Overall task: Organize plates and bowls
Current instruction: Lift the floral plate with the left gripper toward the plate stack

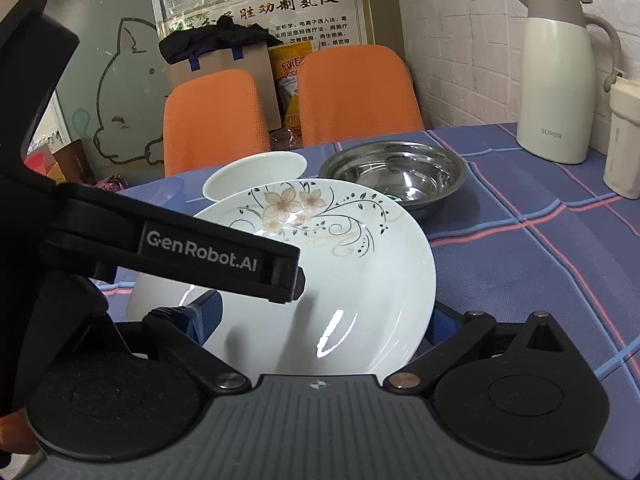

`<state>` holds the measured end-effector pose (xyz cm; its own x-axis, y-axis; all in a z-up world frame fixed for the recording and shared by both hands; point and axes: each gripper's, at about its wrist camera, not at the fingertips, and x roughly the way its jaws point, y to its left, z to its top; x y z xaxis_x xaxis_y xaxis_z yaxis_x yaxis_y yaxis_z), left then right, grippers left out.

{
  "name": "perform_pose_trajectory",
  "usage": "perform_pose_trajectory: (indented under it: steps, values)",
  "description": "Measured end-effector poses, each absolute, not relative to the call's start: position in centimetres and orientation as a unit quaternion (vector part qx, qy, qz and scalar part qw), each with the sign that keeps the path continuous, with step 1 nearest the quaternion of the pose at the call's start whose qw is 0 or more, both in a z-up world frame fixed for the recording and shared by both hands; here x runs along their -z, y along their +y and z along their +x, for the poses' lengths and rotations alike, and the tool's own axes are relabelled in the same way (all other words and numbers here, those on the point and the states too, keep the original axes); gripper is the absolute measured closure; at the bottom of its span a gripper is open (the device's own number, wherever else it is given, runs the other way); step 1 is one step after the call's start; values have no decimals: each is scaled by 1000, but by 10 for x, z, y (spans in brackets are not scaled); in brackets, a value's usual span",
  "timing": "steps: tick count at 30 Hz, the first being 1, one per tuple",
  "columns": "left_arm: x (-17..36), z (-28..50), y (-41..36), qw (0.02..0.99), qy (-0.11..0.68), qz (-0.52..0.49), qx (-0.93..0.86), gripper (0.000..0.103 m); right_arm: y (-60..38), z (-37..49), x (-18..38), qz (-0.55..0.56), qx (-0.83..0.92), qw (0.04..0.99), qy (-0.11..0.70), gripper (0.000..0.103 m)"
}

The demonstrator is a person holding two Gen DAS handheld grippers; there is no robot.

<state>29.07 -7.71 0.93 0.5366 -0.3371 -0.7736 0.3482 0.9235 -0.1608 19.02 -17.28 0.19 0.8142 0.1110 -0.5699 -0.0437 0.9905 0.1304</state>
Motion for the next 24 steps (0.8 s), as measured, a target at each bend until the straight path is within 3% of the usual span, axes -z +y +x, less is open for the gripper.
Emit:
perform_pose_trajectory:
  steps: [12,24]
  values:
    - [-34,214,12,890,431,-8,150,6,-101,144,-23,48,-84,952,289,13]
    - [-12,127,136,898,435,-54,51,5,11,104,-7,-5,-192,928,318,13]
